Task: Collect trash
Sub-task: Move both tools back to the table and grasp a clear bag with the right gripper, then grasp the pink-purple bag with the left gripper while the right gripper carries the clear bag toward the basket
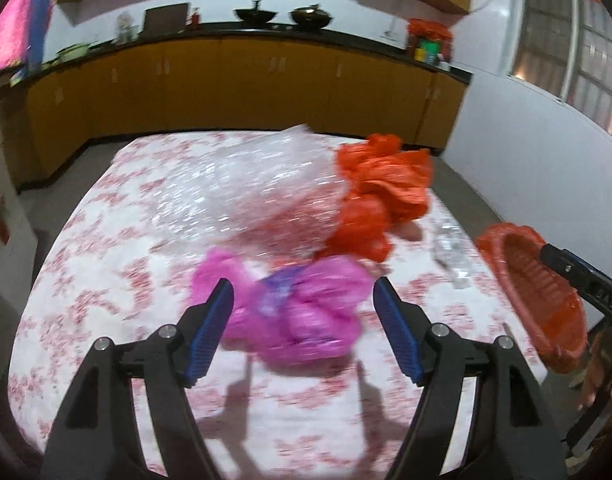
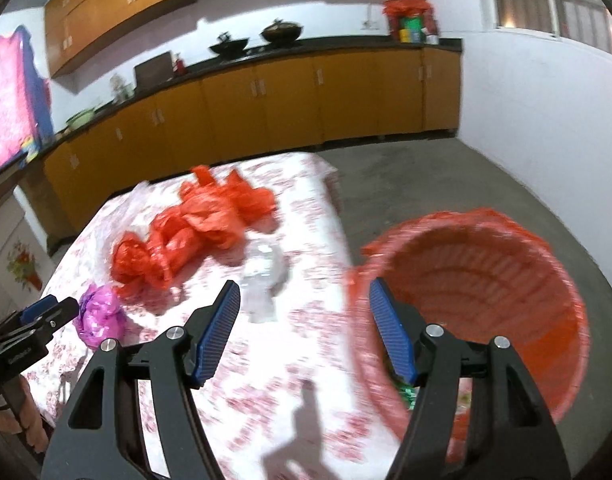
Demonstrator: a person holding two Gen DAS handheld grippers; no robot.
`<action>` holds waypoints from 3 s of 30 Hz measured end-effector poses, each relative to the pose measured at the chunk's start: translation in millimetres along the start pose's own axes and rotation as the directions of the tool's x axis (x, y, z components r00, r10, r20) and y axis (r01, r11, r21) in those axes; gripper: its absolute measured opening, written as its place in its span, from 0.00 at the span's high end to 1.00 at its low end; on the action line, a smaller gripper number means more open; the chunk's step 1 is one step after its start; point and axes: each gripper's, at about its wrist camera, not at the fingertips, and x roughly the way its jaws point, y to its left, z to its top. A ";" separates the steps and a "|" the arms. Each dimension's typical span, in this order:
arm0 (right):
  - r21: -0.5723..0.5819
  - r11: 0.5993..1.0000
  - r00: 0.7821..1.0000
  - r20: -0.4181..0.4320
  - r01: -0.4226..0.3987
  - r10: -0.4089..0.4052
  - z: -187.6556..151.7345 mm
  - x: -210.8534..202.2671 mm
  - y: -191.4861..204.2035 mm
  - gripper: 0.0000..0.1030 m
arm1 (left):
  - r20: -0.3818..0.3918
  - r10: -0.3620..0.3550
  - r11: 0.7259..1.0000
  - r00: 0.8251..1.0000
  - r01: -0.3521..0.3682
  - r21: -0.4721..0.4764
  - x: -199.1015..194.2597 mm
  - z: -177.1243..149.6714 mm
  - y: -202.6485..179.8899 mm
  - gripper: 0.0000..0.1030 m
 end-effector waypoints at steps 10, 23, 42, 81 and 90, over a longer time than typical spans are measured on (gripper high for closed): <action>-0.031 0.999 0.994 -0.104 0.017 -0.020 10.9 78.2 38.8 0.35 | 0.002 0.040 0.995 0.999 -0.040 -0.088 3.1 -0.4 41.6 0.27; -0.025 0.998 0.974 -0.218 0.053 -0.057 12.6 122.2 36.6 0.62 | -0.010 -0.008 0.999 1.000 0.008 -0.046 17.6 1.3 28.5 0.20; 0.017 1.000 0.978 -0.209 0.002 0.001 -5.3 75.1 22.8 0.65 | -0.133 0.019 0.997 0.991 -0.008 0.079 61.0 -8.6 -7.6 0.16; 0.098 0.995 0.999 -0.044 -0.008 0.012 -0.9 -26.8 -15.6 0.65 | 0.005 -0.153 0.983 0.988 0.152 0.105 -3.7 29.2 -69.0 0.39; 0.124 0.990 0.998 -0.001 0.060 -0.061 -3.0 -46.3 -44.9 0.65 | -0.009 -0.212 0.967 0.977 0.211 0.145 4.1 32.5 -107.0 0.39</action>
